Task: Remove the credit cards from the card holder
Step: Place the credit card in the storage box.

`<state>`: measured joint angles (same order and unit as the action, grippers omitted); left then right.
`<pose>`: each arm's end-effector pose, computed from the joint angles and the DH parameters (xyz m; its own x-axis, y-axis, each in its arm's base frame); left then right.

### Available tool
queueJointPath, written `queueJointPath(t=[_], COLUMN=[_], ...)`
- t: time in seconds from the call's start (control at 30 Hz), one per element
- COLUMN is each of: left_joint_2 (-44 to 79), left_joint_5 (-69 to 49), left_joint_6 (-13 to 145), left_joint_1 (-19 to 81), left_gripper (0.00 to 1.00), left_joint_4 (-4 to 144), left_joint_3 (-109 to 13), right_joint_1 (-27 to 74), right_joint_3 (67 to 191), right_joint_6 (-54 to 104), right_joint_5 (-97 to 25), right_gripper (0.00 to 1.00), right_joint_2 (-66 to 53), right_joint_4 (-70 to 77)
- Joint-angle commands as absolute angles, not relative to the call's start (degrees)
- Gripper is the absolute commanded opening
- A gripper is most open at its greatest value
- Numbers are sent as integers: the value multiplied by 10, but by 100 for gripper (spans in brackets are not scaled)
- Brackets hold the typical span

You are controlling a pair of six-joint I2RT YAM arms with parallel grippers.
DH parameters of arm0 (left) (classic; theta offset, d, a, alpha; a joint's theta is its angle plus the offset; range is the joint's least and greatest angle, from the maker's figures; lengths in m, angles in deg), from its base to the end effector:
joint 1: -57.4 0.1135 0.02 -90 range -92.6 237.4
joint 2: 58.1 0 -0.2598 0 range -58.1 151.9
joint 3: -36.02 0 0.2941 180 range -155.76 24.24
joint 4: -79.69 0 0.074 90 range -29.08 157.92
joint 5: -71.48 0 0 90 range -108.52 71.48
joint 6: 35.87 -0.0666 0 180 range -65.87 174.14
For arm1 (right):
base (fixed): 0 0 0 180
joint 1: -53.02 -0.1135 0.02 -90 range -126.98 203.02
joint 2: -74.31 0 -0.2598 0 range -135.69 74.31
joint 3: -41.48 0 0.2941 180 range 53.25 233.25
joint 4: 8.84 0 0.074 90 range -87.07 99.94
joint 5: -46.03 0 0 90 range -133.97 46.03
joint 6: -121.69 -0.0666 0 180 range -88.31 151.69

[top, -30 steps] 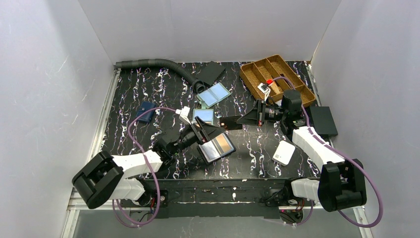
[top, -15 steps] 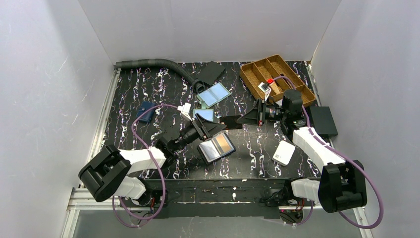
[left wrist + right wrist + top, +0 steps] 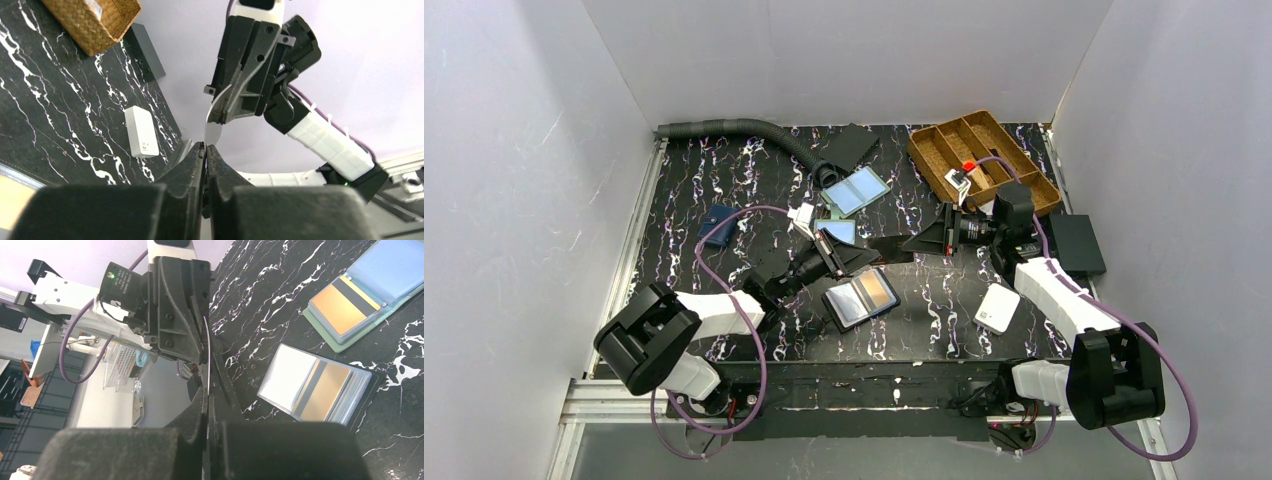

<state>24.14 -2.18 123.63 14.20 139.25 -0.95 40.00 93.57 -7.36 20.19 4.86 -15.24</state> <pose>0.2245 -0.2365 0.1960 -0.7384 -0.5396 -0.4044 0.4682 0.0214 -0.8834 0.2892 0.1284 0.2494 -0.7481 0.1089 -0.6546 -0.6281 0.2022 0.7514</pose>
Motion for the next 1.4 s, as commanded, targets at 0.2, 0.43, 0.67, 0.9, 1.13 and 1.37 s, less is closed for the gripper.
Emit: queueJointPath(t=[0.2,0.43,0.67,0.9,1.13,1.37], left_joint_2=[206,109,74,91,116,147], left_joint_5=[23,68,159,201,215,246], left_joint_6=[1155,1010,892,847,839,837], left_joint_1=[151,154,155,155,154,155], left_gripper=[0,0,0,0,0,0], left_joint_4=[1394,1168,1019,968,957,955], left_joint_3=[-15,-36,-83,-126,-148,-175], right_joint_1=[402,403,401,357,307,282], right_joint_3=[939,981,1086,1161,1155,1165], right_joint_6=[-18,141,474,664,675,671], right_joint_5=[193,201,195,155,142,157], right_gripper=[8,74,98,98,95,74], right_joint_2=[70,85,76,44,40,16], right_joint_4=[-133,-11,293,482,488,493])
